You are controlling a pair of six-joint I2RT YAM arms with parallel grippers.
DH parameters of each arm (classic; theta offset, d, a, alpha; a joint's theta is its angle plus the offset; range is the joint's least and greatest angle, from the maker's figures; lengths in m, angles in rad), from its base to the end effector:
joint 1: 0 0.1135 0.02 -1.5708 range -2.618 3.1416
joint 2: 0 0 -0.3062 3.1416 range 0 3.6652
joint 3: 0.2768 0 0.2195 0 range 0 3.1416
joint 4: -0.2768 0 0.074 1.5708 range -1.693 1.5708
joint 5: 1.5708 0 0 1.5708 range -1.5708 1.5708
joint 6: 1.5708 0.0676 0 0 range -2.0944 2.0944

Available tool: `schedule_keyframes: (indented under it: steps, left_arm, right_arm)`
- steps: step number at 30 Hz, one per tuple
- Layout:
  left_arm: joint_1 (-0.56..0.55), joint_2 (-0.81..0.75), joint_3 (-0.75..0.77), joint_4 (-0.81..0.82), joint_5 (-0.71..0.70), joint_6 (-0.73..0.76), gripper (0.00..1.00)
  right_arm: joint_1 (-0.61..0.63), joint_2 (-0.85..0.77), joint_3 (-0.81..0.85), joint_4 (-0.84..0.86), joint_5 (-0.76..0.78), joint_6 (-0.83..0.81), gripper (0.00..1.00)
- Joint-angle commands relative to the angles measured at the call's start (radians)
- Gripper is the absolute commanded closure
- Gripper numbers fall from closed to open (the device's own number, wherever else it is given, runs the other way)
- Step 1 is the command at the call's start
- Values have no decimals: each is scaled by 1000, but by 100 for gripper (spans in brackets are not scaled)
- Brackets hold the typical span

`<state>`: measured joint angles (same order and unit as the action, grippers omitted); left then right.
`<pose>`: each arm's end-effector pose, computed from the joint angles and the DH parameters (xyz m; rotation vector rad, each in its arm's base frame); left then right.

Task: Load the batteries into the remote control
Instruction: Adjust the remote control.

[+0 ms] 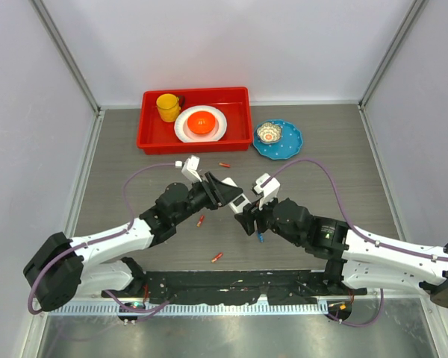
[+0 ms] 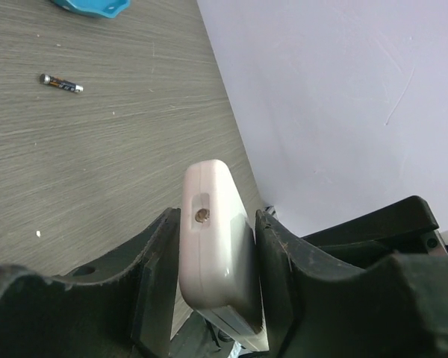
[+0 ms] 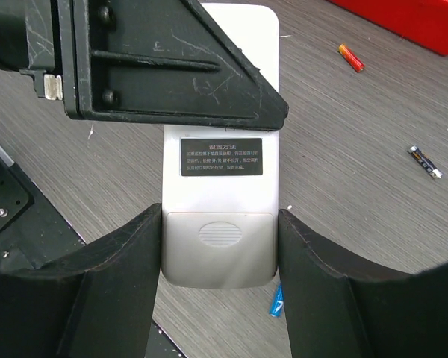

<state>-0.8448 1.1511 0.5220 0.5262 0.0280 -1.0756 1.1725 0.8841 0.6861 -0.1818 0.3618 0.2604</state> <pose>0.1593 -0.1823 0.3028 -0.1949 1.8901 -1.4194 0.0888 0.1494 0.3167 -0.6443 1.8644 0.6010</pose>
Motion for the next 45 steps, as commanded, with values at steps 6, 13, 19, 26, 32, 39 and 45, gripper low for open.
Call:
schedule_keyframes:
  steps: [6,13,19,26,32,39,45]
  left_arm:
    - [-7,9,9,92,-2,-29,62]
    - [-8,10,0,103,-5,-33,92]
    - [-10,12,-11,123,3,-29,100]
    - [-8,-59,-70,144,-132,14,100]
    - [18,-169,-62,77,-223,137,100]
    - [43,-255,-123,150,-287,238,100]
    - [43,-272,-186,253,-301,290,100]
  right_arm:
    - [9,-4,12,50,51,-24,99]
    - [12,7,12,48,49,-23,99]
    - [12,6,15,47,60,-18,98]
    - [12,-33,67,9,22,37,28]
    - [12,-76,84,-4,-66,71,13]
    - [10,-125,1,123,72,287,12]
    - [-23,-143,-132,334,48,560,13]
